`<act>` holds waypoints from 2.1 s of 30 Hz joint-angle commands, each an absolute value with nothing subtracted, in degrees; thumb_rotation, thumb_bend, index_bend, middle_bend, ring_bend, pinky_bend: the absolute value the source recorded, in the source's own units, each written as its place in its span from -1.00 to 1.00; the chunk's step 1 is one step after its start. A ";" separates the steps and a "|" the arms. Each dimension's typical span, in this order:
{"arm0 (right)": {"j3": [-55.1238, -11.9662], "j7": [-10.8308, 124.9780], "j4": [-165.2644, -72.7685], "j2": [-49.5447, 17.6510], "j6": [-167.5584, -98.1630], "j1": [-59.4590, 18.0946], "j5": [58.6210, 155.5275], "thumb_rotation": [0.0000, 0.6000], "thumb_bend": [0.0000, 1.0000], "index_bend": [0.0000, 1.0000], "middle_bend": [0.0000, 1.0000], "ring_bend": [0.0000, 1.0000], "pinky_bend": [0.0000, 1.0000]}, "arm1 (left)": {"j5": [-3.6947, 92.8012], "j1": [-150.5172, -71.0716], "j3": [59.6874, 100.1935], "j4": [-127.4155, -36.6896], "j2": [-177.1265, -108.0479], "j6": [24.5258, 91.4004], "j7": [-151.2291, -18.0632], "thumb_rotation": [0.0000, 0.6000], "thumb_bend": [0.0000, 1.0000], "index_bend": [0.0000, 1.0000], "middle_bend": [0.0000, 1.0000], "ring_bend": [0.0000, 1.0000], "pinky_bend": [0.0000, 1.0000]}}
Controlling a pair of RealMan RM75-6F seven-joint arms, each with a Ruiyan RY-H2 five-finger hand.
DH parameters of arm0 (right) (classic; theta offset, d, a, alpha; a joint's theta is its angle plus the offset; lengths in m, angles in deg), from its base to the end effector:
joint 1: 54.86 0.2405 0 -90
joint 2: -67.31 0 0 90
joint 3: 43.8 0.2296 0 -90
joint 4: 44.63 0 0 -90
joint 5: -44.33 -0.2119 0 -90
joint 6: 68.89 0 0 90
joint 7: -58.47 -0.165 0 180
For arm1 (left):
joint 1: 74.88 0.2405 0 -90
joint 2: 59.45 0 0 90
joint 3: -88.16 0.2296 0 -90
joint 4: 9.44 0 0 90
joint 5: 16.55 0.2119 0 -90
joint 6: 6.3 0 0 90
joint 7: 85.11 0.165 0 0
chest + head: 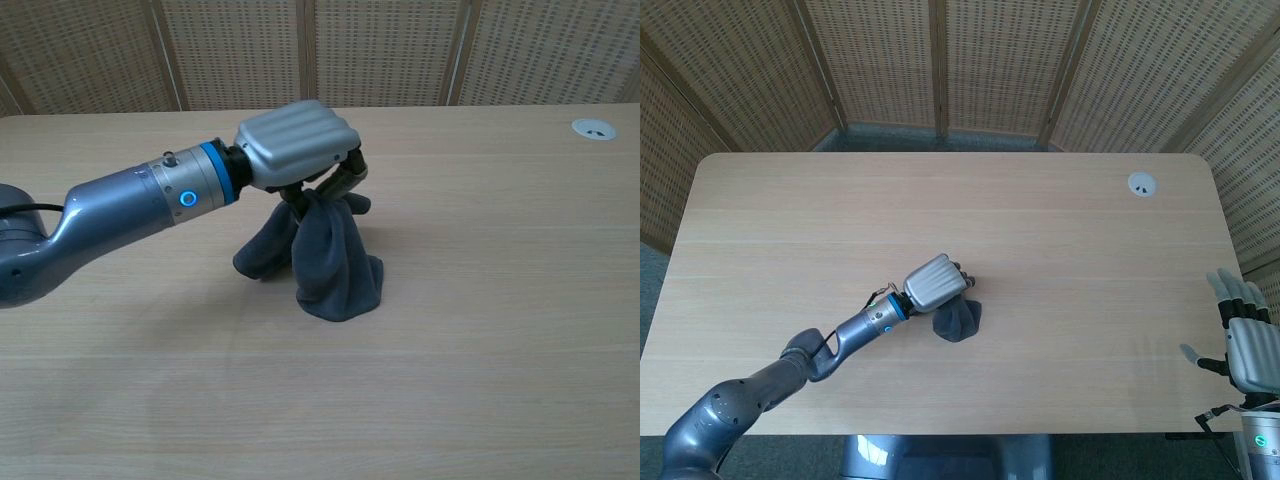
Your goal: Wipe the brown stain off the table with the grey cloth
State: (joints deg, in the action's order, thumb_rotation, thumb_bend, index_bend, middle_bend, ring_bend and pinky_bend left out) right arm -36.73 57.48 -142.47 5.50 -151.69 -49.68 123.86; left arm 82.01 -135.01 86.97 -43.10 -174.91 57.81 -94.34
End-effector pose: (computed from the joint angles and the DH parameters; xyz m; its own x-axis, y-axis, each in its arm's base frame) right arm -0.2827 -0.2150 0.1603 0.3098 0.0292 0.9504 -0.9485 0.0785 0.3068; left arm -0.0366 0.3658 -0.1104 0.5645 -0.1033 0.8189 0.4049 -0.8299 -0.3838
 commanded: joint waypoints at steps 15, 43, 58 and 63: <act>-36.66 56.71 -143.02 6.04 -151.78 -49.82 123.78 1.00 -1.00 -1.00 -1.00 -1.00 -1.00 | 80.66 -134.93 89.35 -38.36 -176.89 52.46 -93.61 1.00 -0.72 0.52 0.51 0.44 0.95; -36.90 57.97 -143.42 5.83 -152.19 -49.94 124.15 1.00 -1.00 -1.00 -1.00 -1.00 -1.00 | 76.10 -123.03 93.25 -54.02 -154.38 50.99 -86.39 1.00 -0.71 0.52 0.51 0.43 0.95; -37.40 59.25 -143.59 5.30 -151.87 -49.71 124.79 1.00 -1.00 -1.00 -1.00 -1.00 -1.00 | 69.00 -118.78 85.16 -59.22 -143.06 58.32 -89.18 1.00 -0.70 0.52 0.51 0.44 0.95; -37.57 60.06 -143.69 4.96 -151.88 -49.63 125.00 1.00 -1.00 -1.00 -1.00 -1.00 -1.00 | 65.39 -119.80 81.66 -60.75 -144.02 56.01 -90.06 1.00 -0.70 0.52 0.51 0.43 0.95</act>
State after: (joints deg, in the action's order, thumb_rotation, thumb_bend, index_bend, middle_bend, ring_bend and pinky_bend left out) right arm -37.56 60.06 -143.68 4.97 -151.87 -49.64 124.99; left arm 66.62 -119.45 82.76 -59.89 -143.60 56.97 -89.22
